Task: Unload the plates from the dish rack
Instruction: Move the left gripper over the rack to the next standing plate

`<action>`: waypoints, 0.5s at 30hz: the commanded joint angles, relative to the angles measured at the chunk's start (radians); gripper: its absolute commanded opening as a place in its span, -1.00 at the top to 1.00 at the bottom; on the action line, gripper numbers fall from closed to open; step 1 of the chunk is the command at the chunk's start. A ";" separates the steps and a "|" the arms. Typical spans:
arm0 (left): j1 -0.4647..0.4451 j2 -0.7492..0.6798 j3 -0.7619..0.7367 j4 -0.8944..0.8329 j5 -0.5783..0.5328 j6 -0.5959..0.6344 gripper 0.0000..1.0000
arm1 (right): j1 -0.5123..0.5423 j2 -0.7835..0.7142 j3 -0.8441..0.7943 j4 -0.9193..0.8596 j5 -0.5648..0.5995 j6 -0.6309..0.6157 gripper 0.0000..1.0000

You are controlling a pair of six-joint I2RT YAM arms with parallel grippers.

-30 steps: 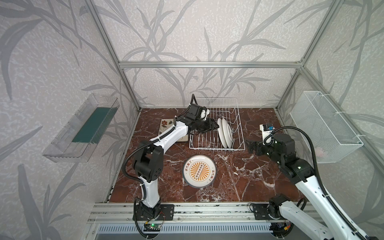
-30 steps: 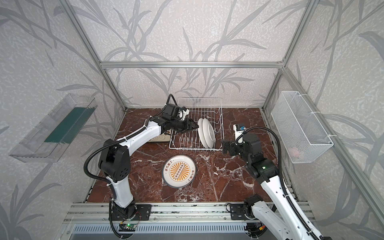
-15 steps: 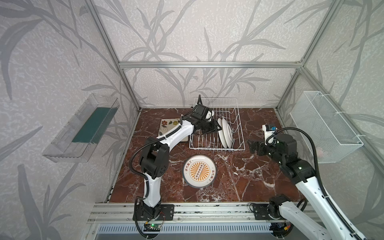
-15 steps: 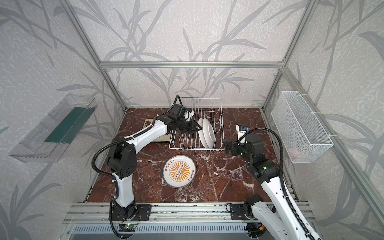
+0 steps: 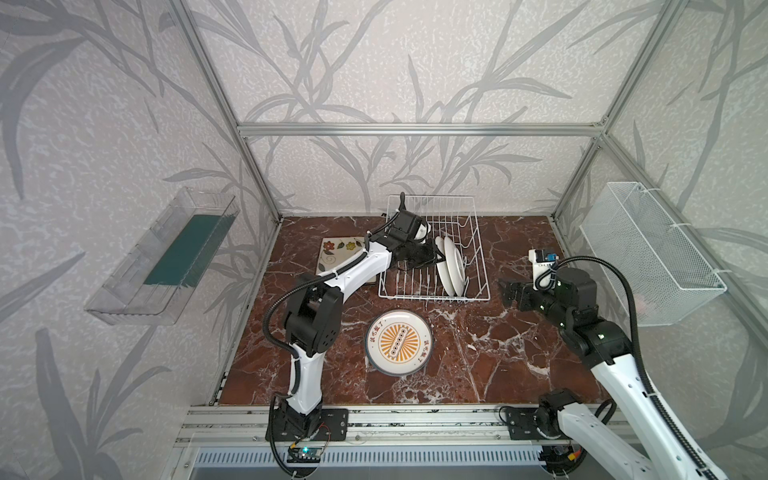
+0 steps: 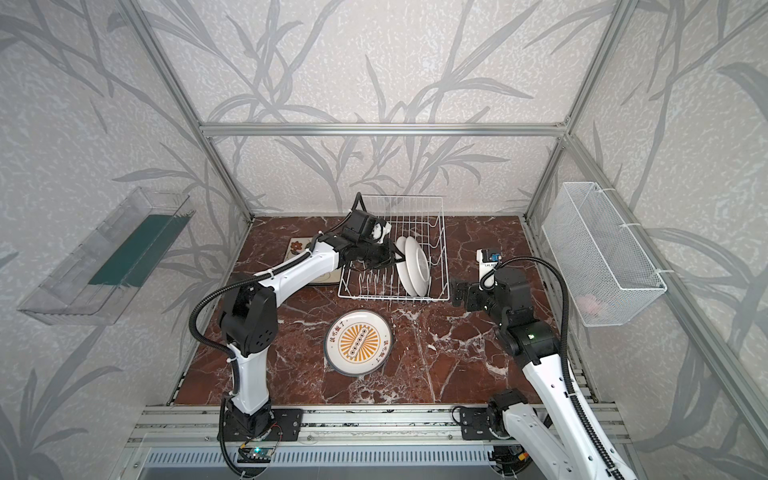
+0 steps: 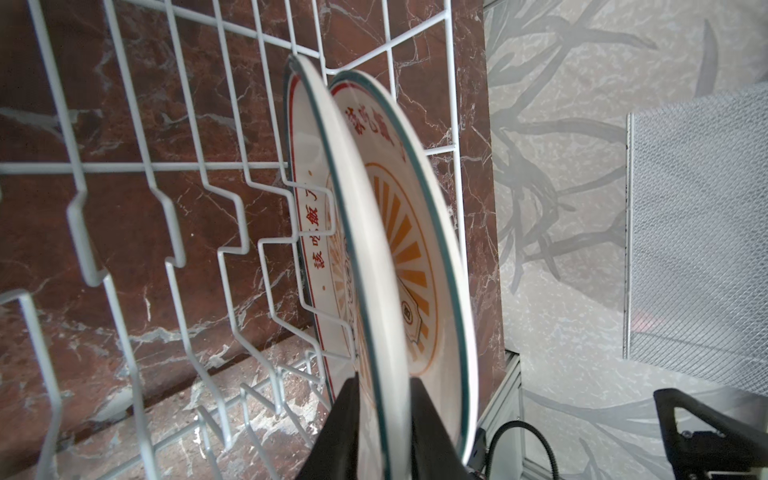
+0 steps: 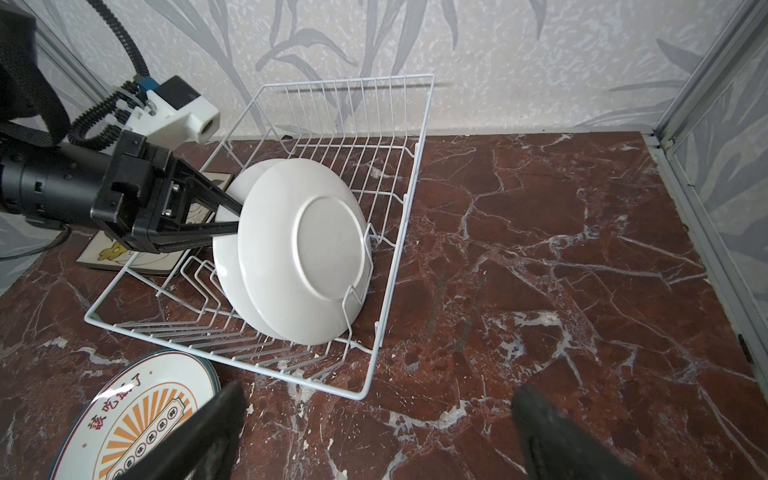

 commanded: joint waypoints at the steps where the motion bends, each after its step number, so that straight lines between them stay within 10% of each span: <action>1: -0.004 0.004 0.004 0.024 -0.025 -0.040 0.61 | -0.006 -0.001 -0.008 0.021 -0.016 0.009 -0.98; 15: -0.004 0.003 -0.005 0.090 0.007 -0.103 0.91 | -0.025 0.007 -0.001 0.024 -0.030 0.016 -0.98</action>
